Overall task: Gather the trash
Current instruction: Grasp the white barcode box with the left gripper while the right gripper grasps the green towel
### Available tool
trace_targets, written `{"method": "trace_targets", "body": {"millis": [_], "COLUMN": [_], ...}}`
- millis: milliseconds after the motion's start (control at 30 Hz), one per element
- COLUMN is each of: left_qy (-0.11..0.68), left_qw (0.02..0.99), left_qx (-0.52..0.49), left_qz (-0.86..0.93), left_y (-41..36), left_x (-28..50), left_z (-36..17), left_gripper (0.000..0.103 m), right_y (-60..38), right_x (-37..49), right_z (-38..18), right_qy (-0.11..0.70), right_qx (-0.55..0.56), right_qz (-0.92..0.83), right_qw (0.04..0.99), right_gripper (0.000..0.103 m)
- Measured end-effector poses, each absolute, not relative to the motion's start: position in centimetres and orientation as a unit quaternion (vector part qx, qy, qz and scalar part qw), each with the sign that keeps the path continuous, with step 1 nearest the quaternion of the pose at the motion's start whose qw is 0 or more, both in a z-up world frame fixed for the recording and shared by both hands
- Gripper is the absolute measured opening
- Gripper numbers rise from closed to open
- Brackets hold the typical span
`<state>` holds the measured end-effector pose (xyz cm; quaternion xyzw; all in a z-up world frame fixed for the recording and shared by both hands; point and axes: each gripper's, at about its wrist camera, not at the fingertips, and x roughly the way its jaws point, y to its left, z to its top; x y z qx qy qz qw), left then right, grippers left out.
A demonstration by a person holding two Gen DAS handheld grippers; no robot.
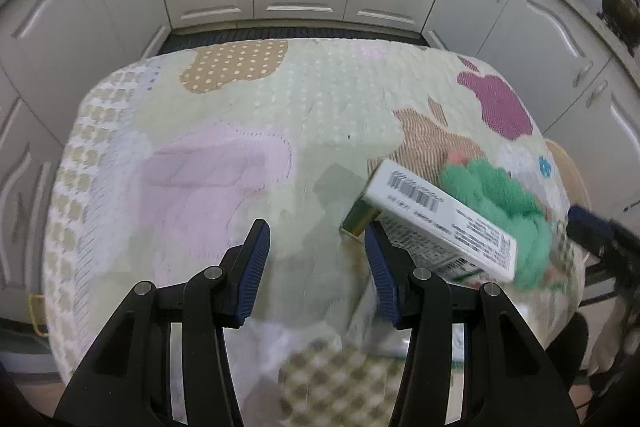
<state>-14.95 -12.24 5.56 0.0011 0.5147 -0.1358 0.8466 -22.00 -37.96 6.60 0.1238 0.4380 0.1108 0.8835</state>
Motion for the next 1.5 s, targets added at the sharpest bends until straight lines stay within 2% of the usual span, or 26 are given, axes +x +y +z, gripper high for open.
{"method": "trace_targets", "body": {"millis": [467,700,867,967,1033,1100,1167,1500], "left_qy": [0.515,0.52,0.522,0.527,0.528,0.528,0.529,0.533], "left_qw": [0.83,0.822,0.818,0.812,0.811,0.81,0.808,0.805], "left_qx": [-0.031,-0.06,-0.072,-0.081,-0.077,-0.072,-0.069,-0.004], "left_qz": [-0.211,-0.225,-0.23,-0.237,-0.24,-0.244,-0.252,-0.262], "left_y": [-15.4,-13.9,-12.9,-12.7,-13.1,-13.6,-14.1,-19.0], "left_x": [-9.4,-9.6,-10.3,-10.6,-10.9,-11.2,-11.5,-12.5], "left_z": [4.1,5.7,7.0,7.3,7.5,7.7,8.0,7.3], "left_gripper": [0.048,0.048,0.048,0.048,0.048,0.048,0.048,0.052], "right_y": [-37.7,-37.3,-35.2,-33.8,-33.0,-33.0,-34.1,-39.4], "right_x": [-20.5,-20.7,-20.3,-19.5,-18.9,-18.8,-19.0,-21.6], "right_z": [5.7,6.1,5.9,5.0,4.3,3.9,4.0,5.8], "right_qy": [0.452,0.447,0.447,0.46,0.466,0.471,0.463,0.426], "right_qx": [0.126,0.133,0.116,0.099,0.068,0.048,0.075,0.097], "right_qz": [0.113,0.148,0.188,0.206,0.19,0.174,0.178,0.104], "right_qw": [0.876,0.872,0.867,0.858,0.861,0.863,0.865,0.893], "right_gripper": [0.043,0.045,0.063,0.067,0.066,0.052,0.048,0.047]}}
